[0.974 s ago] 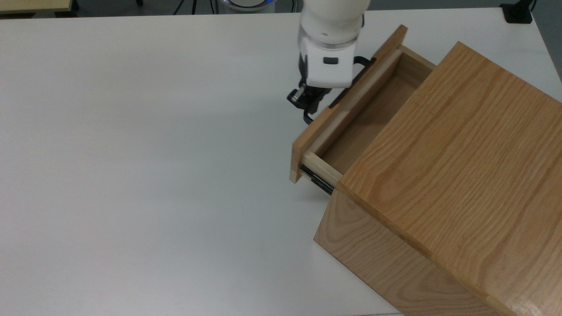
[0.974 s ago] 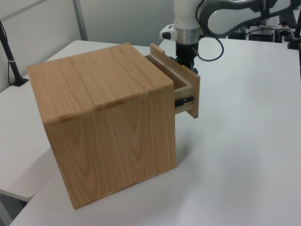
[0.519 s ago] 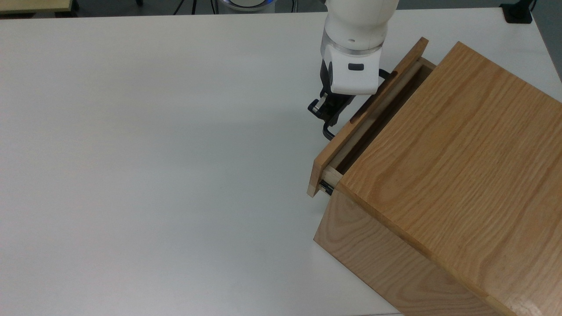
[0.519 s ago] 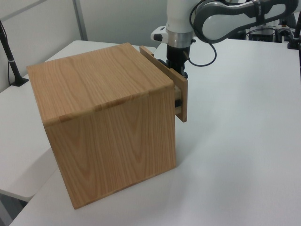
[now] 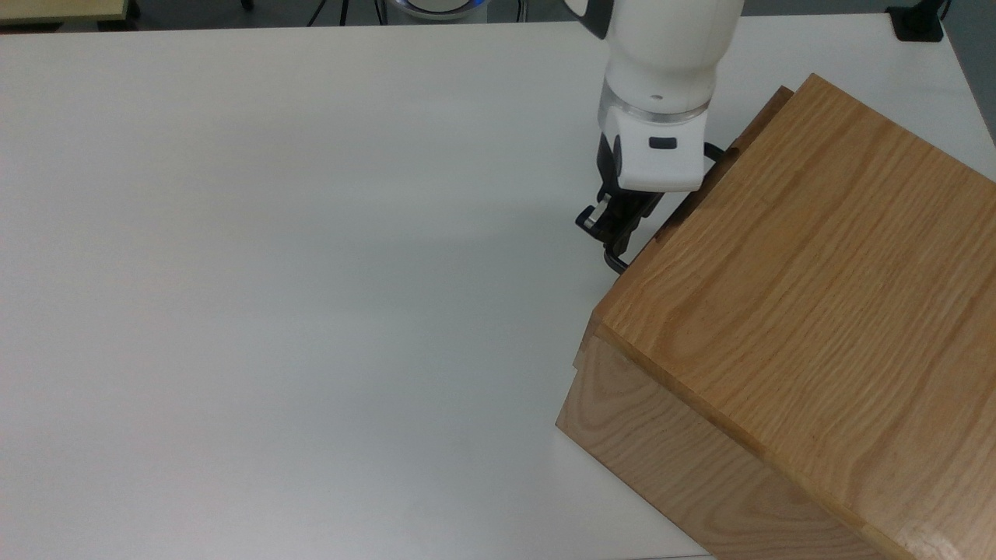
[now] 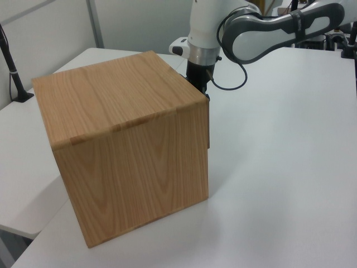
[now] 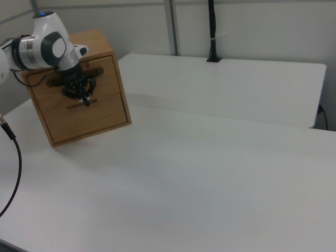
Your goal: Close the drawer by sliding it
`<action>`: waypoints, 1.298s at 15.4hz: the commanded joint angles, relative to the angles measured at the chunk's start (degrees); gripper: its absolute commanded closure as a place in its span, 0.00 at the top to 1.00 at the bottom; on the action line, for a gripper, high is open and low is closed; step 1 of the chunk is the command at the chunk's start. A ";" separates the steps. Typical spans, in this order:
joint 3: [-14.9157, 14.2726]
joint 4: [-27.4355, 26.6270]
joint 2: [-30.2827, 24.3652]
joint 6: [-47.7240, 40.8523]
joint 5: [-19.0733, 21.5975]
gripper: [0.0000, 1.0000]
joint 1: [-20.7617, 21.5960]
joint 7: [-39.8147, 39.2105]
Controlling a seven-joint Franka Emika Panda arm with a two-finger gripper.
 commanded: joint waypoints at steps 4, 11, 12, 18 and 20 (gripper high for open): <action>-0.37 0.94 -0.33 1.01 -0.86 0.00 1.00 2.08; 6.03 -11.10 -18.41 -16.72 -0.42 0.06 -8.73 2.25; 6.49 -12.33 -20.70 -19.10 -0.33 0.12 -11.37 2.95; 6.05 -14.80 -25.47 -25.80 -0.15 1.00 -21.93 21.73; 5.96 -14.98 -25.29 -25.10 -0.50 1.00 -24.13 26.58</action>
